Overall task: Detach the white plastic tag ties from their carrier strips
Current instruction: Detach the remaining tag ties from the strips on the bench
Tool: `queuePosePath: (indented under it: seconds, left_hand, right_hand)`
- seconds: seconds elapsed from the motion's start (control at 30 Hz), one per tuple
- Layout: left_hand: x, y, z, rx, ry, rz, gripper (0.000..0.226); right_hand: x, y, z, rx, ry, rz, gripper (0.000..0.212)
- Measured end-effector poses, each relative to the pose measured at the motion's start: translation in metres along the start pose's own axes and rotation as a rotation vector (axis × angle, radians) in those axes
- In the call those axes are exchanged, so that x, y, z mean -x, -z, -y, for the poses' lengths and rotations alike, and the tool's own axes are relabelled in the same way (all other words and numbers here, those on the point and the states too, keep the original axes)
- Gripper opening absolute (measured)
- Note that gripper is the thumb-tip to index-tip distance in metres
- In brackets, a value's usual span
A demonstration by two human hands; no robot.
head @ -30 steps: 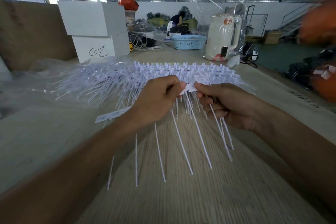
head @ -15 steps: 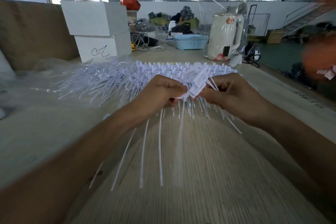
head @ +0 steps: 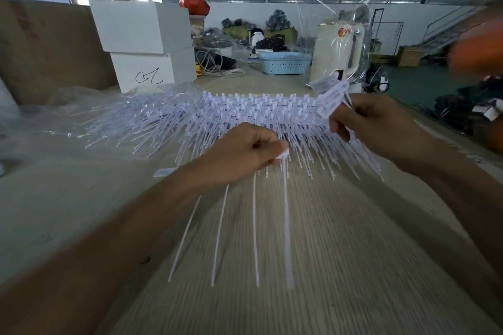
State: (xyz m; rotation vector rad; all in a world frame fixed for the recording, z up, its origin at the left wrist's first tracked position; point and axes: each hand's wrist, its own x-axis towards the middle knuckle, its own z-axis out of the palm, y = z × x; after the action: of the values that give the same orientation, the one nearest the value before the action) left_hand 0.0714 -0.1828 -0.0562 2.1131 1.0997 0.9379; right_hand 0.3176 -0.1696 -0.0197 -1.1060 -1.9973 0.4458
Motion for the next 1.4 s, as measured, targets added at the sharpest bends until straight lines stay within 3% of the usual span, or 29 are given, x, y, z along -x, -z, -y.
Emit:
queuePosePath:
  seconds: [0.13,0.23,0.4,0.6,0.8,1.03,1.2,1.33,1.4]
  left_hand:
    - [0.0,0.001,-0.002,0.032,0.003,0.021,0.031]
    - [0.0,0.002,-0.003,0.025,-0.029,0.029,0.024]
    - [-0.002,0.001,0.0,0.029,-0.101,-0.102,0.02]
    - [-0.002,-0.001,-0.004,0.101,-0.199,-0.186,0.015]
    - [-0.002,0.002,-0.004,0.101,-0.192,-0.239,0.016]
    - [-0.002,-0.001,-0.002,-0.009,-0.106,-0.256,0.011]
    - [-0.003,-0.002,-0.005,-0.108,-0.023,-0.292,0.036]
    - [-0.006,0.001,-0.007,-0.088,0.043,-0.269,0.041]
    - [-0.006,0.002,-0.006,-0.024,0.069,-0.253,0.045]
  right_hand:
    - [0.004,-0.022,0.004,-0.179,-0.171,0.107,0.045]
    - [0.004,-0.037,0.009,-0.276,-0.212,0.061,0.038]
    - [0.005,-0.049,0.014,-0.356,-0.282,0.013,0.032]
    - [0.007,-0.05,0.019,-0.577,-0.445,0.155,0.04]
    - [0.008,-0.038,0.016,-0.493,-0.296,0.325,0.028]
    - [0.008,-0.039,0.016,-0.526,-0.183,0.244,0.022]
    - [0.01,-0.041,0.017,-0.491,-0.057,0.238,0.026]
    - [0.009,-0.042,0.017,-0.271,0.154,0.184,0.007]
    - [0.007,-0.042,0.015,-0.13,0.255,0.18,0.01]
